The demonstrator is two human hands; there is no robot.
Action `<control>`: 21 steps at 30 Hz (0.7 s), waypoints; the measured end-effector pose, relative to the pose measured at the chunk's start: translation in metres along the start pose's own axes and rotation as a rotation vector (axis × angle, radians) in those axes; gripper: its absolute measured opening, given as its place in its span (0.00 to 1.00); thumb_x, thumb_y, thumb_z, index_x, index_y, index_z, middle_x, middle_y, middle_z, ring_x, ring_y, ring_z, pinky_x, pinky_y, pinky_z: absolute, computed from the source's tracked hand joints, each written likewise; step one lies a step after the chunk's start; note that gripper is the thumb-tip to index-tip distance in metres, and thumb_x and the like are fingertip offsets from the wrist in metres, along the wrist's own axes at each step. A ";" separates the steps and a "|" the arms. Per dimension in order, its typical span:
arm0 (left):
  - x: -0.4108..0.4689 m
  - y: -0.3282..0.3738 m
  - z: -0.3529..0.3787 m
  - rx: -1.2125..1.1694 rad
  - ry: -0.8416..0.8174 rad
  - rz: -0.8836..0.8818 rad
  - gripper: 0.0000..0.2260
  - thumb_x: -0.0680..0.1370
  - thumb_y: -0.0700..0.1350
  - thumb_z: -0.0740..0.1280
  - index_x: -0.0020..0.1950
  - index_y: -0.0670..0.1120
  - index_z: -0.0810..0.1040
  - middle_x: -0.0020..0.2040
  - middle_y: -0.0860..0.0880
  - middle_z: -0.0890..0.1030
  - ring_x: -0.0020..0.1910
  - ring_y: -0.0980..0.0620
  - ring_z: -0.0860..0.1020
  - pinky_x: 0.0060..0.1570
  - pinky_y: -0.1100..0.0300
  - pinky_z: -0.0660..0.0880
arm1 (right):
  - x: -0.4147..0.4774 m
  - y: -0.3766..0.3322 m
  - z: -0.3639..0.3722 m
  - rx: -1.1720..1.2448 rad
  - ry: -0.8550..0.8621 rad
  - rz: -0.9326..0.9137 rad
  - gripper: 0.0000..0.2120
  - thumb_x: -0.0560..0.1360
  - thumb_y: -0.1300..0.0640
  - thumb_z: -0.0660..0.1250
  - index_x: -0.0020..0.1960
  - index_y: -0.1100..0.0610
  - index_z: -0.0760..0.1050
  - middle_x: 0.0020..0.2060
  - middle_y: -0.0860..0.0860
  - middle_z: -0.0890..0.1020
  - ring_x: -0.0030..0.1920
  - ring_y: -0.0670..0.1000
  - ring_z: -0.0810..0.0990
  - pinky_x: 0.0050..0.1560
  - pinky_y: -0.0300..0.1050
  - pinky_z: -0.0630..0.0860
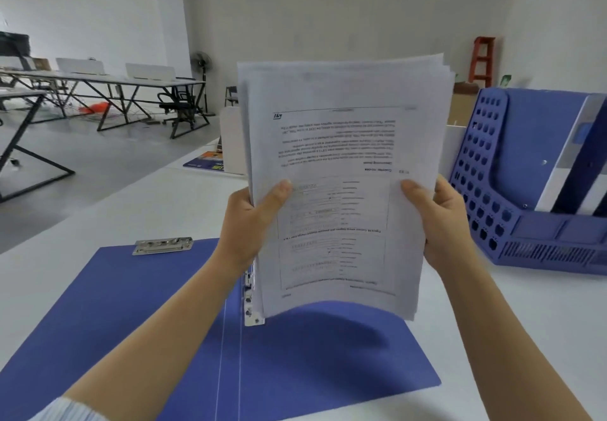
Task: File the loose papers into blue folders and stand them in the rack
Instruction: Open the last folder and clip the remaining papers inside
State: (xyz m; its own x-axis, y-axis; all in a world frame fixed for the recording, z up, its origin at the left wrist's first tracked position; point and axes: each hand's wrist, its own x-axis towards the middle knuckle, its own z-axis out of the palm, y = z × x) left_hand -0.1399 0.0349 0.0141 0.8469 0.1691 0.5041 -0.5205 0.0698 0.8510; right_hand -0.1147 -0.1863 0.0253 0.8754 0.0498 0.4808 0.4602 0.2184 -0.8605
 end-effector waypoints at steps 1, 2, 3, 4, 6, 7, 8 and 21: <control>0.000 0.000 -0.001 -0.043 -0.001 0.003 0.06 0.76 0.40 0.66 0.43 0.51 0.79 0.35 0.60 0.84 0.38 0.62 0.82 0.36 0.69 0.78 | 0.000 0.001 0.000 0.016 -0.004 -0.025 0.11 0.67 0.50 0.69 0.48 0.50 0.75 0.38 0.40 0.85 0.39 0.42 0.84 0.37 0.38 0.80; 0.000 0.002 -0.003 -0.084 -0.008 0.005 0.05 0.74 0.40 0.68 0.45 0.51 0.78 0.36 0.60 0.84 0.39 0.62 0.82 0.36 0.69 0.78 | -0.001 0.002 0.000 0.018 -0.025 -0.035 0.19 0.62 0.44 0.72 0.49 0.50 0.76 0.40 0.40 0.85 0.42 0.43 0.84 0.39 0.38 0.80; 0.001 0.001 -0.005 -0.123 -0.031 0.013 0.07 0.71 0.42 0.70 0.47 0.50 0.77 0.39 0.59 0.84 0.40 0.60 0.83 0.37 0.68 0.78 | -0.002 0.004 -0.001 0.006 -0.031 -0.041 0.25 0.57 0.40 0.74 0.50 0.50 0.76 0.42 0.41 0.85 0.44 0.44 0.84 0.41 0.39 0.81; 0.000 0.001 -0.008 -0.152 -0.063 0.019 0.11 0.68 0.44 0.71 0.49 0.50 0.77 0.41 0.58 0.85 0.42 0.59 0.83 0.38 0.66 0.78 | -0.003 0.006 -0.002 0.000 -0.030 -0.041 0.29 0.54 0.37 0.75 0.50 0.50 0.77 0.44 0.42 0.85 0.46 0.45 0.84 0.42 0.40 0.81; -0.002 -0.002 -0.013 -0.151 -0.104 -0.001 0.17 0.62 0.49 0.71 0.49 0.50 0.78 0.43 0.56 0.85 0.43 0.55 0.83 0.38 0.64 0.79 | -0.006 0.012 -0.006 0.011 -0.052 -0.007 0.31 0.50 0.35 0.77 0.49 0.49 0.79 0.44 0.44 0.86 0.46 0.46 0.84 0.41 0.40 0.81; -0.004 -0.007 -0.015 -0.137 -0.118 -0.026 0.17 0.60 0.51 0.71 0.48 0.50 0.79 0.42 0.55 0.85 0.43 0.54 0.83 0.38 0.63 0.79 | -0.008 0.016 -0.008 0.024 -0.076 0.016 0.30 0.49 0.35 0.77 0.46 0.49 0.81 0.44 0.44 0.86 0.45 0.46 0.84 0.40 0.39 0.81; -0.007 -0.012 -0.016 -0.122 -0.136 -0.053 0.17 0.59 0.51 0.71 0.47 0.50 0.79 0.42 0.54 0.85 0.43 0.54 0.84 0.38 0.62 0.80 | -0.011 0.022 -0.010 0.036 -0.107 0.045 0.28 0.48 0.36 0.78 0.44 0.48 0.82 0.42 0.44 0.86 0.44 0.45 0.85 0.39 0.38 0.80; -0.001 -0.070 -0.021 0.502 -0.059 -0.473 0.20 0.79 0.53 0.58 0.67 0.43 0.69 0.63 0.46 0.74 0.65 0.47 0.70 0.63 0.52 0.66 | -0.023 0.085 -0.035 -0.602 0.028 0.599 0.07 0.77 0.60 0.62 0.48 0.64 0.77 0.39 0.54 0.79 0.37 0.53 0.77 0.34 0.39 0.73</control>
State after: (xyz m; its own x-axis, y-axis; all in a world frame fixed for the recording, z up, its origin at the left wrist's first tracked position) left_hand -0.1067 0.0504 -0.0490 0.9824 0.1779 0.0566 0.0079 -0.3425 0.9395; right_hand -0.0904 -0.2033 -0.0642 0.9960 -0.0341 -0.0822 -0.0890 -0.3936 -0.9150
